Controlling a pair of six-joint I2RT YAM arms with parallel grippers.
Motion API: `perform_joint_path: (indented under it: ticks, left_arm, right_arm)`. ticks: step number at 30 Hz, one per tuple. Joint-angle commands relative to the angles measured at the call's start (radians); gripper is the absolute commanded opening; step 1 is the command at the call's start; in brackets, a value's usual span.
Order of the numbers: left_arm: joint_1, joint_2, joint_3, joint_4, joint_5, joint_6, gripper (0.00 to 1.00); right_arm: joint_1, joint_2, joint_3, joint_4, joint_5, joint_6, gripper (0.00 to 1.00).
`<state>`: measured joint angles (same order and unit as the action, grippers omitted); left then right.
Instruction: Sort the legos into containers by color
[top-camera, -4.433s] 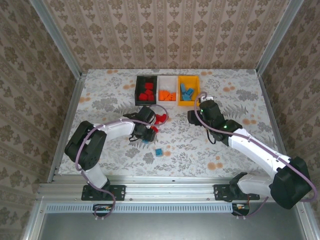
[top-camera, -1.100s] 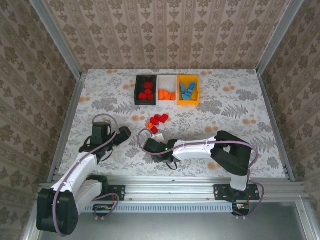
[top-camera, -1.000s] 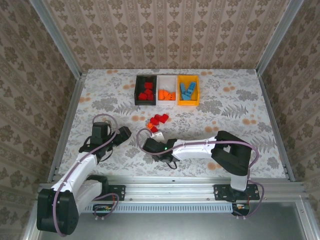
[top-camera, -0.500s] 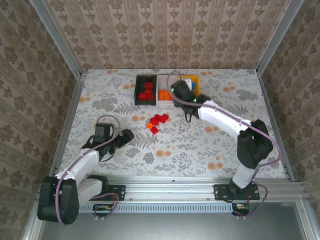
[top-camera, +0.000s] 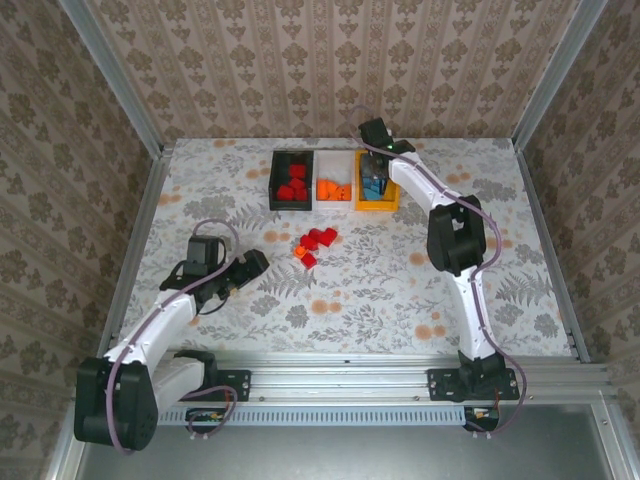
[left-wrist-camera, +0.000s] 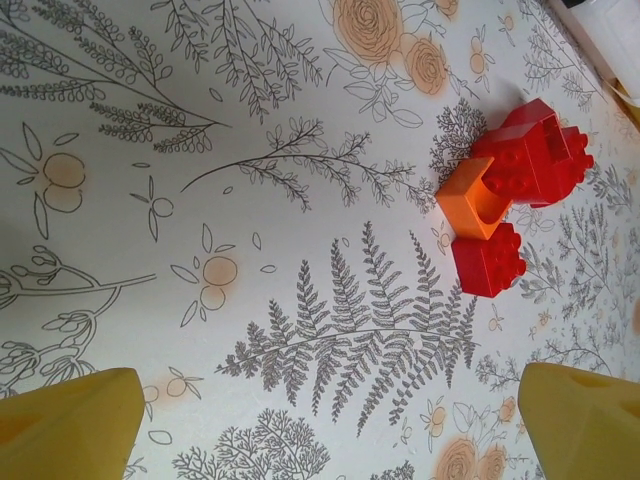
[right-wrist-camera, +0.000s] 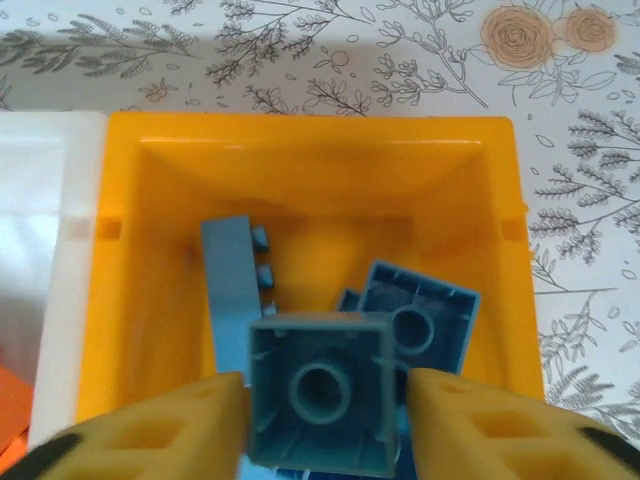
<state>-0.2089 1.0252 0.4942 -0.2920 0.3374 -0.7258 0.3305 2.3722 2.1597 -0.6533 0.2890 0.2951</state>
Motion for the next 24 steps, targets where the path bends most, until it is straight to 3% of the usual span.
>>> perform_joint_path:
  ticks: [1, 6, 9, 13, 17, 24]
  left_arm:
    - [-0.010, -0.022, 0.012, -0.047, 0.005, 0.003, 0.98]
    - [-0.026, -0.062, 0.016, -0.081, -0.010, -0.004, 0.98]
    - [-0.036, -0.098, 0.010, -0.101, -0.021, -0.011, 0.98]
    - [-0.043, -0.158, -0.041, -0.105, -0.028, -0.038, 0.99]
    - [-0.046, -0.226, -0.094, -0.106, -0.026, -0.070, 0.99]
    - [-0.055, -0.328, -0.188, -0.095, -0.014, -0.127, 0.99]
  right_arm:
    - [0.010, -0.007, 0.068, -0.054, -0.042, -0.049, 0.59]
    - [0.038, -0.132, -0.017, 0.017, -0.021, -0.048, 0.61]
    - [0.093, -0.266, -0.185, 0.107, 0.024, -0.046, 0.62]
    - [0.203, -0.414, -0.453, 0.244, -0.038, 0.005, 0.62]
    - [0.303, -0.398, -0.565, 0.308, -0.125, 0.061, 0.62]
    - [0.405, -0.240, -0.489, 0.275, -0.147, 0.040, 0.60]
